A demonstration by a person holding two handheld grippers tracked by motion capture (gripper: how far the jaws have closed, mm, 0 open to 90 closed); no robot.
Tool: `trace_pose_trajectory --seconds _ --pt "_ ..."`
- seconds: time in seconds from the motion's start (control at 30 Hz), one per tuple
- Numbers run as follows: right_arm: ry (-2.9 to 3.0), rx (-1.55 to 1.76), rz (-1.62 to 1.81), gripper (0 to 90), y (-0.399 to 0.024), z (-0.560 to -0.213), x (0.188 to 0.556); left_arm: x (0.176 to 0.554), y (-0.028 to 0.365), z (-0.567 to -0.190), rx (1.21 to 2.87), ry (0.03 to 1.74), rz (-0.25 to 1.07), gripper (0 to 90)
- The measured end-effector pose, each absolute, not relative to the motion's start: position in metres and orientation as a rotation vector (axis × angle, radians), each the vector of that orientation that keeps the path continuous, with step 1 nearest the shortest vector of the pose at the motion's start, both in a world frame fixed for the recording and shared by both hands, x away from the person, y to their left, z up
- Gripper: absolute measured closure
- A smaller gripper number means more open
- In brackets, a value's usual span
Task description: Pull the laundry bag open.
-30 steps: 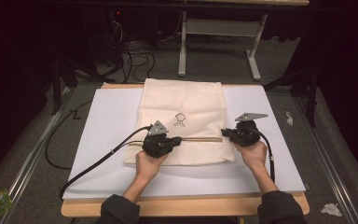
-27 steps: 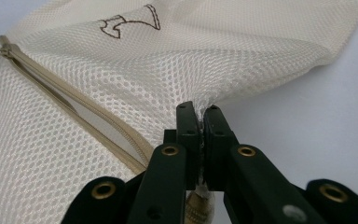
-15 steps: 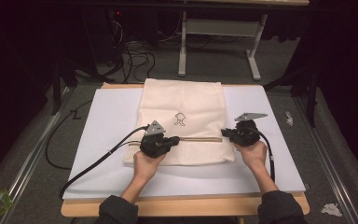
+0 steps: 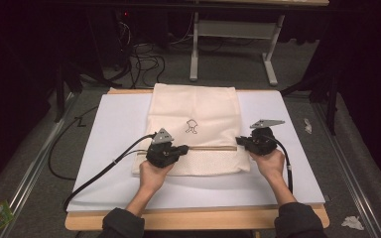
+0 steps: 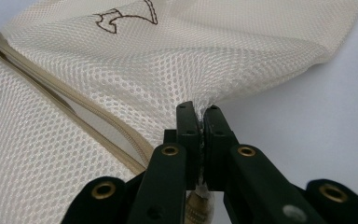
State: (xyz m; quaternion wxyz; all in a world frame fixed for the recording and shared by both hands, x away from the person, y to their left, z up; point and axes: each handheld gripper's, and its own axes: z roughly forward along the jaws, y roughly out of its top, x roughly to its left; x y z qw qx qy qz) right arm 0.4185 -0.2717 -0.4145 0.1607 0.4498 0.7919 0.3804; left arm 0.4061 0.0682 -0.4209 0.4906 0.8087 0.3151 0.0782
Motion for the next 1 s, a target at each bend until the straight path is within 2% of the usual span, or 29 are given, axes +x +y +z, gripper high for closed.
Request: trace_pose_trajectory --seconds 1.0 --pt "2.25 1.28 1.076 88.9 -0.272 -0.416 0.42 0.407 0.09 -0.418 1.935 0.812 0.206 87.4"
